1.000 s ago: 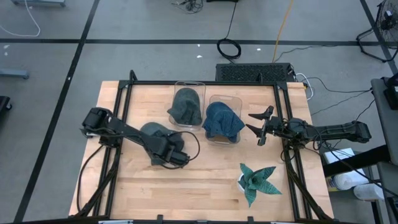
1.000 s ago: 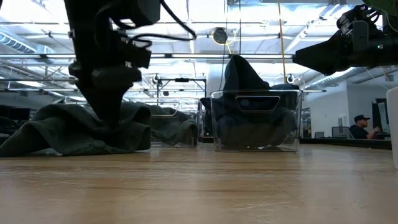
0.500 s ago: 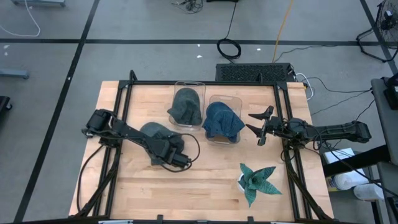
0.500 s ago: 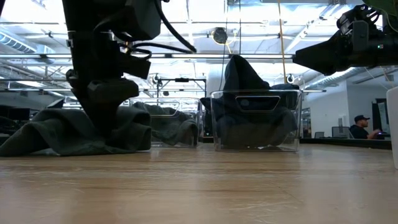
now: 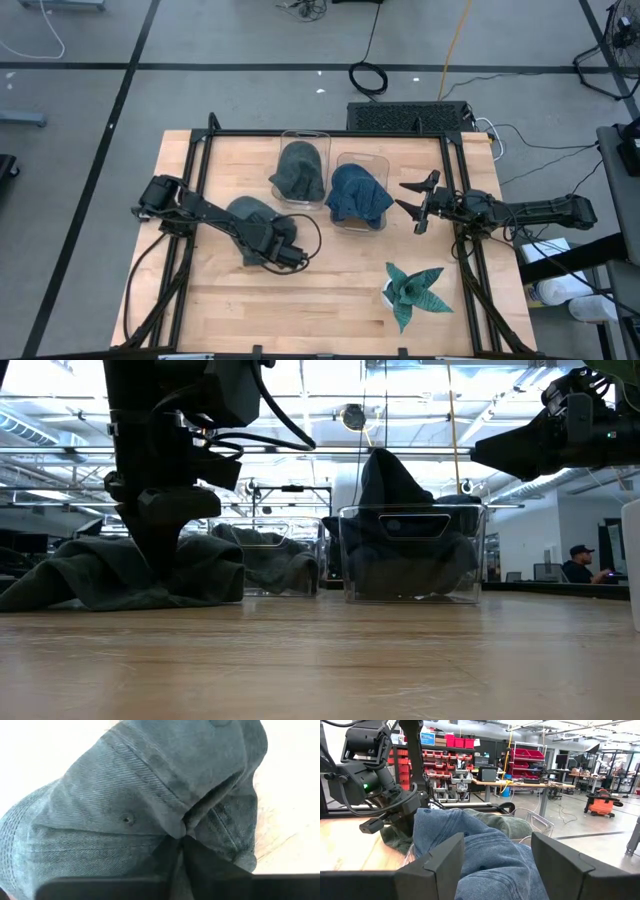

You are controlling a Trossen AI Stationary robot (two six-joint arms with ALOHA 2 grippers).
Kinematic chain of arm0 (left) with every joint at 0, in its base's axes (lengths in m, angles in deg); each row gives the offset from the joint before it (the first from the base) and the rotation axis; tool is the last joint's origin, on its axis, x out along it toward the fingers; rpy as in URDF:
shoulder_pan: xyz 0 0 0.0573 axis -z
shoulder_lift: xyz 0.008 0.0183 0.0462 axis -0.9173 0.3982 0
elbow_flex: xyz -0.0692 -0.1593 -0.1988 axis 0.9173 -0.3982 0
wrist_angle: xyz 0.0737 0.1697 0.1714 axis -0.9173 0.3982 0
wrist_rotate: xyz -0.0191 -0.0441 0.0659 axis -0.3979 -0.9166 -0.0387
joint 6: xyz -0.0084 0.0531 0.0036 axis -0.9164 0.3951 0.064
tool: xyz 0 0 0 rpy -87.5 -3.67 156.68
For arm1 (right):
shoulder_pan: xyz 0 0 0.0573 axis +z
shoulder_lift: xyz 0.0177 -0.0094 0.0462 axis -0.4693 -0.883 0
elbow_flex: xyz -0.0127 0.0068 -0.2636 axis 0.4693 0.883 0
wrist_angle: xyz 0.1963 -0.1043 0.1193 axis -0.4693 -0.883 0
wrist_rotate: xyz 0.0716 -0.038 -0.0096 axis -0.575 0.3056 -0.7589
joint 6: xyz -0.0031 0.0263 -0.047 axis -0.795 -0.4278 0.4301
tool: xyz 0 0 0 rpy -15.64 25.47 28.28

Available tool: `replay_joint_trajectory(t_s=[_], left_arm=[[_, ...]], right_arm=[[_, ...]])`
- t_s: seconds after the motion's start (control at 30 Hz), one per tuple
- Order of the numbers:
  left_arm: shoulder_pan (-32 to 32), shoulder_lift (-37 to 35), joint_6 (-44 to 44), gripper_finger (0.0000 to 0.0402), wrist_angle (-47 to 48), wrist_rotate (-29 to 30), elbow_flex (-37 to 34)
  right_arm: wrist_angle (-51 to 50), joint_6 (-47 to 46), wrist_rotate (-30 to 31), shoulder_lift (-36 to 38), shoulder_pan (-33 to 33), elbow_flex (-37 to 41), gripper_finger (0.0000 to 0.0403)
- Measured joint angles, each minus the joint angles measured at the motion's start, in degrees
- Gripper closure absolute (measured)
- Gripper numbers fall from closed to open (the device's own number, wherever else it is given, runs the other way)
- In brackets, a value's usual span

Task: Pick & Place hat
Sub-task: Put the top black cap into the left transparent bin

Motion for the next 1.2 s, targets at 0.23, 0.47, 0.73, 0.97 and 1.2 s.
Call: replay_joint_trajectory(t_s=[0.23,0.47,0.73,0.97,1.2], left_arm=[[-0.32,0.00,1.64,0.0398,-0.03,-1.33,0.00],[-0.37,0.00,1.63,0.0399,-0.03,-1.46,0.00],[-0.10,-0.17,-0.24,0.0397,0.07,-1.44,-0.01],[2.92,-3.84,-6.16,0.0363,0.10,-1.22,-0.04],[6.70,-4.72,-7.96,0.0281,0.06,-1.22,-0.04]], right_arm=[[0.00,0.00,0.00,0.00,0.00,0.00,0.0181],[0.00,0.00,0.00,0.01,-0.01,0.00,0.0181],[0.00,-0.01,0.00,0.01,0.01,0.00,0.0181],[0.02,0.00,0.00,0.02,0.02,-0.01,0.0181],[0.02,0.00,0.00,0.00,0.00,0.01,0.0181]])
